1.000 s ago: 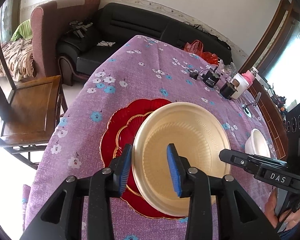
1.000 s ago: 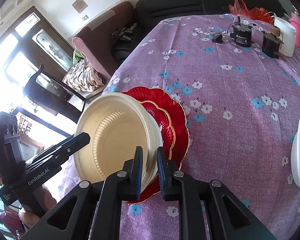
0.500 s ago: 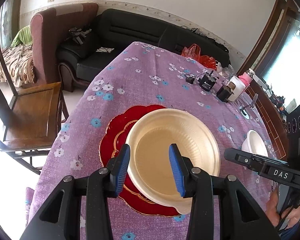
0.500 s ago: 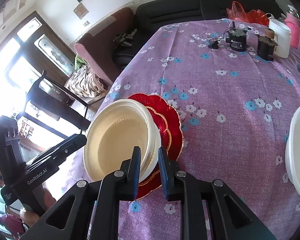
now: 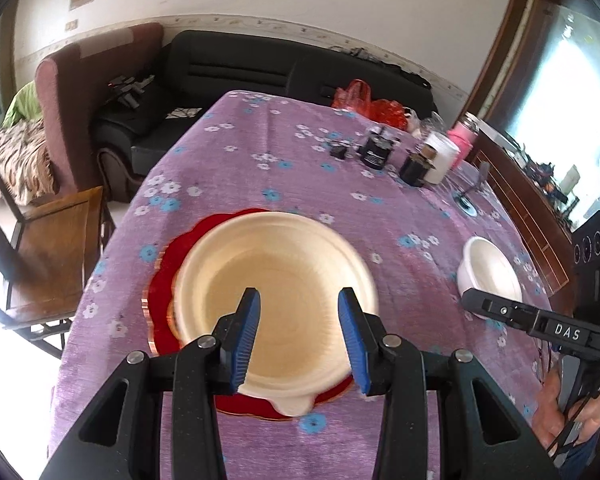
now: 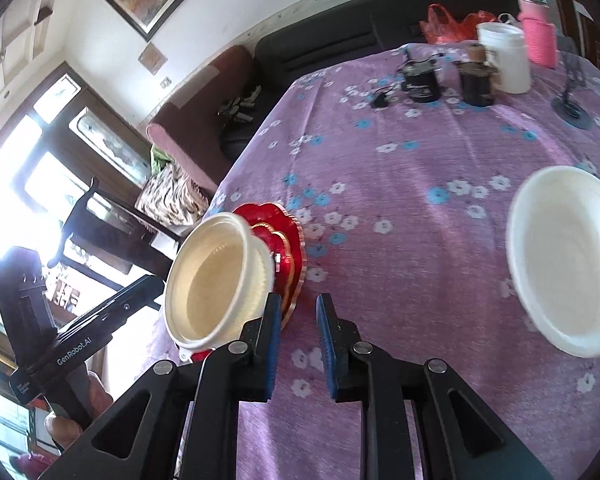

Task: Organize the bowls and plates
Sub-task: 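Open the right tool and withdraw it from the stack, then move the left tool to the white bowl and close on its rim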

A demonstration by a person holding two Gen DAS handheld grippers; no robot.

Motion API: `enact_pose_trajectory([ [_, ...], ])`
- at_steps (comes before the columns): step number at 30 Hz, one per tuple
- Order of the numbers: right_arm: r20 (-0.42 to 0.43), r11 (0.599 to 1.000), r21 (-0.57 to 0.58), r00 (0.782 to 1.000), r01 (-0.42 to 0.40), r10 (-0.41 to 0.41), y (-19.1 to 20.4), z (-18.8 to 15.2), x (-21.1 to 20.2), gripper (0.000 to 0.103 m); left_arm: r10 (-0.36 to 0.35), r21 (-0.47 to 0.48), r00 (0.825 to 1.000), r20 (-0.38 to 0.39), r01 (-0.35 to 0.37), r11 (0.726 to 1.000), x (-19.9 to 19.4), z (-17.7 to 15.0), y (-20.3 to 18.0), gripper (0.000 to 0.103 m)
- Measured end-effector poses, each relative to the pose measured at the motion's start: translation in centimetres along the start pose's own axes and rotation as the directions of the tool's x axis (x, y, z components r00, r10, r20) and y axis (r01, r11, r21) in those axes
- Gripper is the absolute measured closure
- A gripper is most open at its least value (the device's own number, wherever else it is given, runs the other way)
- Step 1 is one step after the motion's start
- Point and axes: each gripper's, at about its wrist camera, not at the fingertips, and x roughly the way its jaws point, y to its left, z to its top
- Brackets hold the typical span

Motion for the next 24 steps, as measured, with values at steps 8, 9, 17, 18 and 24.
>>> enact_pose_trajectory([
  [8,0.126,0.993,0.109,0.99,0.051,-0.064,-7.2,-1.1,-7.4,0.083,-0.068,0.118,0.995,-0.067,0.076,0.99,1.9,-0.9,-6.9,0.064],
  [9,0.138,0.99,0.127,0.987,0.062,-0.08,-8.1,-1.2,-8.1,0.083,-0.078,0.132,0.994,-0.08,0.088,0.987,2.3,-1.1,-7.8,0.064],
  [17,0.17,0.93,0.311,0.952,0.194,-0.255,-17.5,-2.1,-12.3,0.084,-0.107,0.226,0.978,-0.177,0.147,0.963,5.7,-3.1,-13.7,0.064],
  [18,0.163,0.924,0.326,0.951,0.2,-0.264,-18.4,-2.1,-12.3,0.084,-0.107,0.231,0.977,-0.185,0.149,0.962,6.0,-3.3,-14.0,0.064],
  [24,0.14,0.907,0.37,0.954,0.2,-0.267,-20.9,-1.6,-10.8,0.084,-0.099,0.235,0.97,-0.222,0.152,0.96,7.2,-4.0,-15.0,0.064],
])
